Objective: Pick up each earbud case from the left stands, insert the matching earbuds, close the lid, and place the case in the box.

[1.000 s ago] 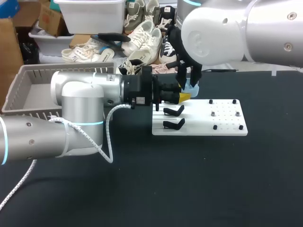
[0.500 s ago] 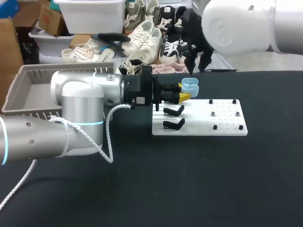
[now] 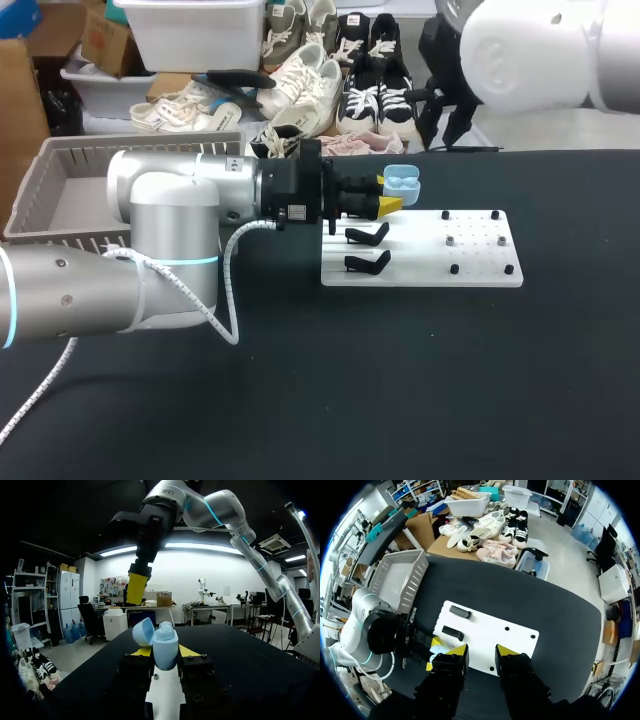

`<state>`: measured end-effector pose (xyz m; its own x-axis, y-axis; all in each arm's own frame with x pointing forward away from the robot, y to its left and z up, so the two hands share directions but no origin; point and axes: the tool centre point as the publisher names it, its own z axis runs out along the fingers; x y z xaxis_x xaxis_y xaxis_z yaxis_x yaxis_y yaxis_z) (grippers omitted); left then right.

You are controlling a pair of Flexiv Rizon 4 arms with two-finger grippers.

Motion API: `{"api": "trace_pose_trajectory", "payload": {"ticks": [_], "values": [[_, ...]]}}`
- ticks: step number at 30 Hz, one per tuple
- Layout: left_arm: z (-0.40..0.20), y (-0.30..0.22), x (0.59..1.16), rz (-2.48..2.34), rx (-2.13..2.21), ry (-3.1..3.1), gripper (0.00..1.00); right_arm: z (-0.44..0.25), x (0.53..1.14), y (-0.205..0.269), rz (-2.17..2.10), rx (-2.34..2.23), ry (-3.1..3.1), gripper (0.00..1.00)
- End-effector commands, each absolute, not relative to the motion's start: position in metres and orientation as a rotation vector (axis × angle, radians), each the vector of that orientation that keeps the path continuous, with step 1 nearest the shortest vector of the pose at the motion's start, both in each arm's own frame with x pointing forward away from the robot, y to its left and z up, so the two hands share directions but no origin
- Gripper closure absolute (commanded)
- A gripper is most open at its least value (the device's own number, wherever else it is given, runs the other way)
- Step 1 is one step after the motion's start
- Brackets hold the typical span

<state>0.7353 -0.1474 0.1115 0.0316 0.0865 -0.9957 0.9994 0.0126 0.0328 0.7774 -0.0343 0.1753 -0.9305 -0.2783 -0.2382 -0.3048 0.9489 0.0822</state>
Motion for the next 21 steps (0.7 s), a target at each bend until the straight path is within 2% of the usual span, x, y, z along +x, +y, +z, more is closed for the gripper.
{"api": "trace_pose_trajectory", "payload": {"ticks": [1,7,21], "values": [[0.111,-0.147,0.736,-1.134,1.277,1.253,1.0,0.165,0.8,-0.026,0.175,-0.445,2.94,0.67],[0.111,-0.147,0.736,-1.134,1.277,1.253,1.0,0.15,0.806,-0.019,0.186,-0.441,2.982,0.69],[0.111,-0.147,0.736,-1.134,1.277,1.253,1.0,0.152,0.776,-0.012,0.212,-0.444,2.981,0.7]]}}
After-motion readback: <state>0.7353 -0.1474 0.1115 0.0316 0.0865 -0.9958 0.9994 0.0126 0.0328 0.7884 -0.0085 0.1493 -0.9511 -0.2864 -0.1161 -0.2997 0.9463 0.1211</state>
